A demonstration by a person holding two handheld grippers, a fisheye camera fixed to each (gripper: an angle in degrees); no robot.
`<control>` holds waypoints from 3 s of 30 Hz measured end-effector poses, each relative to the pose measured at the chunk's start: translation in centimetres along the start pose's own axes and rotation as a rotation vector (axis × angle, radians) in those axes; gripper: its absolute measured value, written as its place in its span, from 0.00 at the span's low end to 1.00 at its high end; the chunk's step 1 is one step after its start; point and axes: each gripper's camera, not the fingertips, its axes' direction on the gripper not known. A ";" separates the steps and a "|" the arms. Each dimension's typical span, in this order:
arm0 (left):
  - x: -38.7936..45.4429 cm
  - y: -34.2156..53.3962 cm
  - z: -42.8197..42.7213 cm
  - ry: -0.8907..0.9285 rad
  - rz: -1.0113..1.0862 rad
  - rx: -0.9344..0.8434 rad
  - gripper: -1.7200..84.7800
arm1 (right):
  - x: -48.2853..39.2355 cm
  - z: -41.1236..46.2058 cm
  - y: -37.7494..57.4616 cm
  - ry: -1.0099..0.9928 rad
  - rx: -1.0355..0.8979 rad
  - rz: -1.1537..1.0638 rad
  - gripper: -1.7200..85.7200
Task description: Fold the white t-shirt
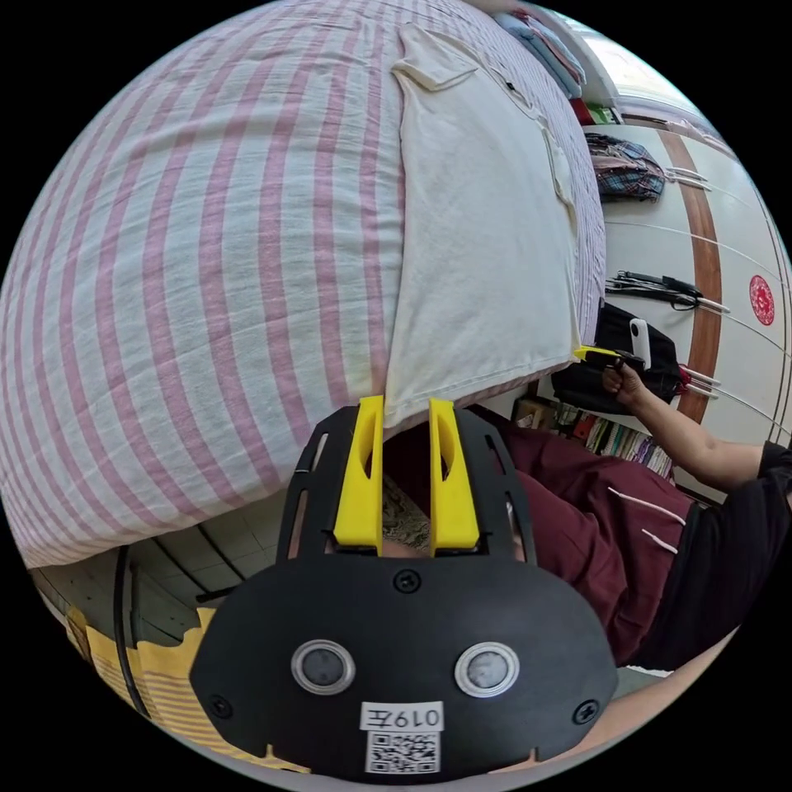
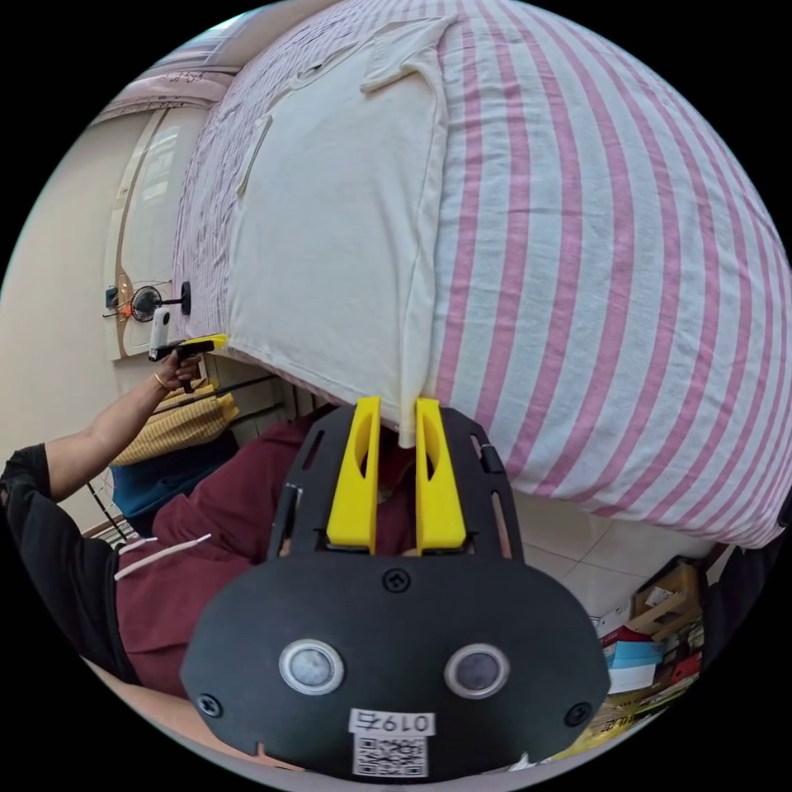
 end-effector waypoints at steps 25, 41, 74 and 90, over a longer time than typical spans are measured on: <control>-12.9 -3.1 3.7 0.110 -0.090 0.076 0.04 | 12.2 6.3 1.8 -0.263 0.111 0.157 0.09; -18.6 -6.9 3.8 0.261 -0.104 0.088 0.03 | 15.0 8.7 -0.3 -0.278 0.125 0.168 0.02; -21.6 -20.7 -6.0 0.698 -0.074 0.097 0.04 | 25.6 3.9 -8.5 -0.717 0.047 0.159 0.02; -17.3 -41.0 -19.8 0.756 0.039 0.538 0.04 | 29.5 -9.4 -24.4 -0.931 0.428 0.107 0.02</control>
